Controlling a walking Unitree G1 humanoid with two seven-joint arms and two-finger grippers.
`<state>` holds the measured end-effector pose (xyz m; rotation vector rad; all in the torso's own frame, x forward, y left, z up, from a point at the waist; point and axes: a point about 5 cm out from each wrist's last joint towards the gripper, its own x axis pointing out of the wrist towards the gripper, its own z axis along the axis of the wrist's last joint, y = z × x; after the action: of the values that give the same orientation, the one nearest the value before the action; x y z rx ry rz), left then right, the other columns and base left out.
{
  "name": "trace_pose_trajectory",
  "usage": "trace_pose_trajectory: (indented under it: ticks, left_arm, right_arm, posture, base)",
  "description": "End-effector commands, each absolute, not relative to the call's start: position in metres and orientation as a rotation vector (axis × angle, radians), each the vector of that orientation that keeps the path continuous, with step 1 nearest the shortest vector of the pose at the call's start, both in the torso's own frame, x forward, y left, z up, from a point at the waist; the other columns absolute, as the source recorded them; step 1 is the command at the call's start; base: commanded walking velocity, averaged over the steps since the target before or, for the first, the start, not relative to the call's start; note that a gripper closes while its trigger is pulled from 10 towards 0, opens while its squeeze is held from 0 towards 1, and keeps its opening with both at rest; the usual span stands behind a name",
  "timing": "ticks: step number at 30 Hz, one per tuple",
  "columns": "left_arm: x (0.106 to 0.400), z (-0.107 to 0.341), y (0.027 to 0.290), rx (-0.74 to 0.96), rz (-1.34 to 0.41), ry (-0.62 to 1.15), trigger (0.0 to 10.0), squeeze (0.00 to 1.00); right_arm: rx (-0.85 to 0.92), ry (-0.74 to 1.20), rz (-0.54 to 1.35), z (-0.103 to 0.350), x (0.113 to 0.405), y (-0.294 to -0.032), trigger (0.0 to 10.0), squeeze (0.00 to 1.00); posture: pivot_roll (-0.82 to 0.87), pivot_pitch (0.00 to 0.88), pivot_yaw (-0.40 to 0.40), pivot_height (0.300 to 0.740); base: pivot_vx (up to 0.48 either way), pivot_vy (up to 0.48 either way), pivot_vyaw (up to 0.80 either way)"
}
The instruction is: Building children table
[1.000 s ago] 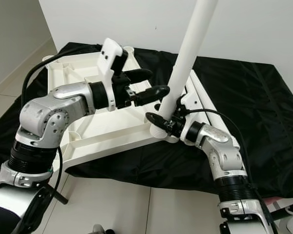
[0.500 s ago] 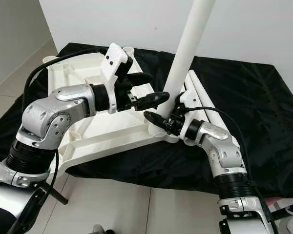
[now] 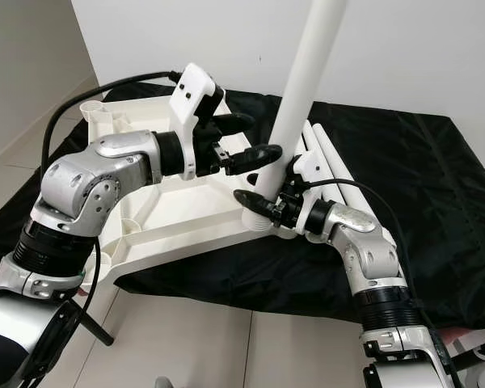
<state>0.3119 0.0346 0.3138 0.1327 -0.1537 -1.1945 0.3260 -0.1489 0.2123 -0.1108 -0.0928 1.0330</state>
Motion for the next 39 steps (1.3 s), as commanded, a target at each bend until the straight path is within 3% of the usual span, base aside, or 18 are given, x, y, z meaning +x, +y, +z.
trace_pose_trajectory:
  ticks: [1,15,39]
  left_arm:
    - [0.307,0.317,0.029,0.149,-1.315,-0.159,10.0,0.0]
    - [0.3,0.324,0.024,0.106,-1.38,-0.164,10.0,0.0]
    - [0.308,0.319,0.011,0.086,-1.345,-0.044,10.0,0.0]
  right_arm:
    - [-0.139,-0.093,1.051,0.213,0.324,-0.15,10.0,0.0]
    - [-0.158,-0.071,1.078,0.208,0.321,-0.149,10.0,0.0]
    - [-0.21,-0.088,1.125,0.213,0.317,-0.14,10.0,0.0]
  posture:
    - [-0.08,0.004,0.015,0.74]
    - [-0.08,0.001,0.015,0.74]
    - [-0.08,0.033,0.022,0.74]
  base:
    - [0.0,0.0,0.0]
    - [0.0,0.0,0.0]
    - [0.0,0.0,0.0]
